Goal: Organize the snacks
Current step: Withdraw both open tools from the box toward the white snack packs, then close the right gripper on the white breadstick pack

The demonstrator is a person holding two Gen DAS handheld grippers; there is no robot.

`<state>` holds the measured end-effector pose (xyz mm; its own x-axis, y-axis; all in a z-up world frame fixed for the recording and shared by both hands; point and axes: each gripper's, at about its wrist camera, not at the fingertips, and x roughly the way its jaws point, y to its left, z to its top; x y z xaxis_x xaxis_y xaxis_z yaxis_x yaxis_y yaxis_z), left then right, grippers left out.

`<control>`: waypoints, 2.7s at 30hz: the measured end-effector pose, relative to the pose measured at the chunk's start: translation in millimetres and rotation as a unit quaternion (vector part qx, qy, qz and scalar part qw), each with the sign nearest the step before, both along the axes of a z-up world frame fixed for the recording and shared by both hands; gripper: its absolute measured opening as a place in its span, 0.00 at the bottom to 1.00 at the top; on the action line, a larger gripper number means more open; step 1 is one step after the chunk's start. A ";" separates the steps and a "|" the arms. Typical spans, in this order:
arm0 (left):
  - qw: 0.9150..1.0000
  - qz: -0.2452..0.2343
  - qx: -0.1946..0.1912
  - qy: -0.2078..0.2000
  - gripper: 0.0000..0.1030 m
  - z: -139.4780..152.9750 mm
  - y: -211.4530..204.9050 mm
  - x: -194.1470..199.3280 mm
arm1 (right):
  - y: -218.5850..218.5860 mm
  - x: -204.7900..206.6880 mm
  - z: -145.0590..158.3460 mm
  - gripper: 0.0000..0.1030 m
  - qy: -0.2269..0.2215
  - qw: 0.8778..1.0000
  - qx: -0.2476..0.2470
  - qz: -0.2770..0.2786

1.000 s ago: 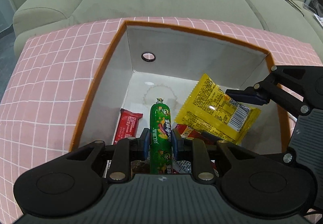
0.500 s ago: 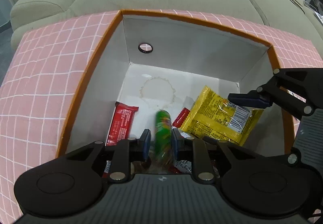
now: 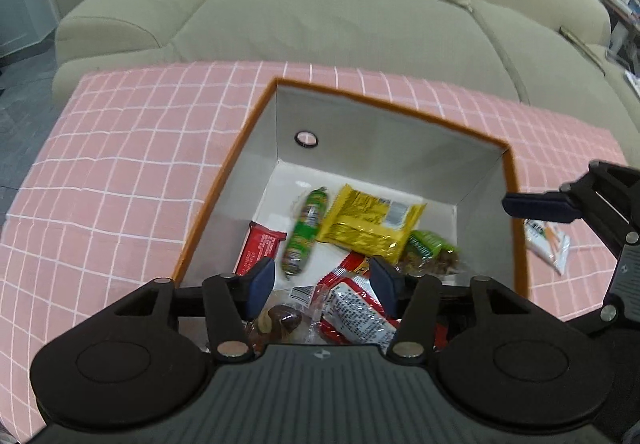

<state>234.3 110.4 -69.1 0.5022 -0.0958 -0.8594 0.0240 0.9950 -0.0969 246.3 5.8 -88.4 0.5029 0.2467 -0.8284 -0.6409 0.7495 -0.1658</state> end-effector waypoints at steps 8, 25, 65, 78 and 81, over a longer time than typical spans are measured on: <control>0.998 0.017 0.022 -0.064 0.66 29.1 -17.8 -33.3 | -42.7 -26.4 29.2 0.81 -0.011 0.994 0.056 -0.096; 0.991 -0.019 -0.026 -0.130 0.66 60.3 -92.4 -93.2 | -156.7 -108.0 40.7 0.82 -0.053 0.951 0.157 -0.260; 0.984 -0.135 0.110 -0.027 0.72 -54.6 -217.1 -23.7 | -247.9 -68.9 -87.5 0.81 -0.014 0.981 0.086 -0.176; 0.972 -0.138 0.190 -0.009 0.53 -92.0 -234.0 -3.7 | -240.4 12.6 -113.6 0.89 -0.028 0.994 0.066 -0.081; 0.973 -0.141 0.185 -0.010 0.51 -93.7 -232.9 -1.4 | -240.2 28.7 -118.0 0.89 -0.018 0.993 0.076 -0.085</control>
